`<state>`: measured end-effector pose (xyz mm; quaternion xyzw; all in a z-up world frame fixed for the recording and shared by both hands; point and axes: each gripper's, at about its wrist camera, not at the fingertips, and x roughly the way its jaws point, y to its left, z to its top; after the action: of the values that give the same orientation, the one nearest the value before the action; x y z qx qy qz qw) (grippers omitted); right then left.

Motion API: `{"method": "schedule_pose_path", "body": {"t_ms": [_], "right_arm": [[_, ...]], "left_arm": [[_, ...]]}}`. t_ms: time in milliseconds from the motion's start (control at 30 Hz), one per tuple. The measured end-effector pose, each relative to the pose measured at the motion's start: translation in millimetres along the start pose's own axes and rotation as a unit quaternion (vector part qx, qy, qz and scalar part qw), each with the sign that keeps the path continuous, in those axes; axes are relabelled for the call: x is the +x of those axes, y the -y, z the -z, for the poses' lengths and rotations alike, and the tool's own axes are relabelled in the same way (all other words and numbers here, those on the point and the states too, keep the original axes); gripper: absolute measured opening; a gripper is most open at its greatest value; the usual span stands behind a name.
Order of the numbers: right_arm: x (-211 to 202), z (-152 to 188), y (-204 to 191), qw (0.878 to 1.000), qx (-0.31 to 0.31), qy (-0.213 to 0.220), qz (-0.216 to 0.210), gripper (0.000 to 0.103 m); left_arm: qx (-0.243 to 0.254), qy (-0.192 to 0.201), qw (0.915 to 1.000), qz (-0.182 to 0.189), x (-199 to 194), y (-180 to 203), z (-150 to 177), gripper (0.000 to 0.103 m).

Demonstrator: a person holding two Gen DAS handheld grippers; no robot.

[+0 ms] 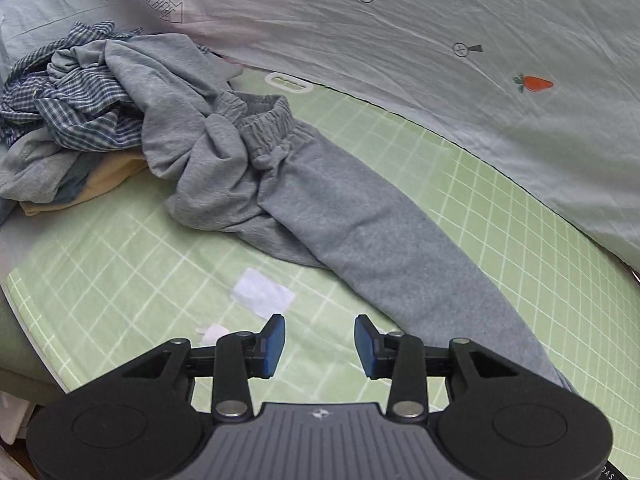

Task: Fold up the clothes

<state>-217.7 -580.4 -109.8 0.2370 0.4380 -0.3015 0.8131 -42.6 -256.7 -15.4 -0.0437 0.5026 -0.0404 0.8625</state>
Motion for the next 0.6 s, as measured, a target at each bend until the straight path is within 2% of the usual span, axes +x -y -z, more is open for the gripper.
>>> {"method": "schedule_pose_path", "body": {"t_ms": [167,233,300,433,467,533,600], "right_arm": [[21,0,-20,0.999,-0.019,-0.027,0.027,0.07],[29,-2,-33,0.998,-0.047,-0.035,0.037,0.071],[36,-3,-43,0.996,-0.071,-0.04,0.047,0.071],[42,-14,-44,0.996,-0.065,-0.037,0.046,0.051],[44,-18,-43,0.996,-0.063,-0.035,0.046,0.049],[46,-26,-39,0.996,-0.062,-0.031,0.048,0.038],[50,-34,-35,0.996,-0.068,-0.028,0.054,0.036]], "left_arm": [[-0.007,-0.014,0.9996,-0.021,27,-25,-22,0.044],[-0.008,-0.017,0.9993,-0.032,42,-31,-32,0.049],[-0.011,-0.022,0.9987,-0.044,59,-37,-42,0.049],[-0.021,-0.028,0.9975,-0.062,92,-51,-64,0.05],[-0.023,-0.028,0.9972,-0.066,99,-55,-70,0.051],[-0.023,-0.027,0.9963,-0.079,115,-59,-81,0.056],[-0.018,-0.029,0.9952,-0.092,130,-62,-90,0.058]]}}
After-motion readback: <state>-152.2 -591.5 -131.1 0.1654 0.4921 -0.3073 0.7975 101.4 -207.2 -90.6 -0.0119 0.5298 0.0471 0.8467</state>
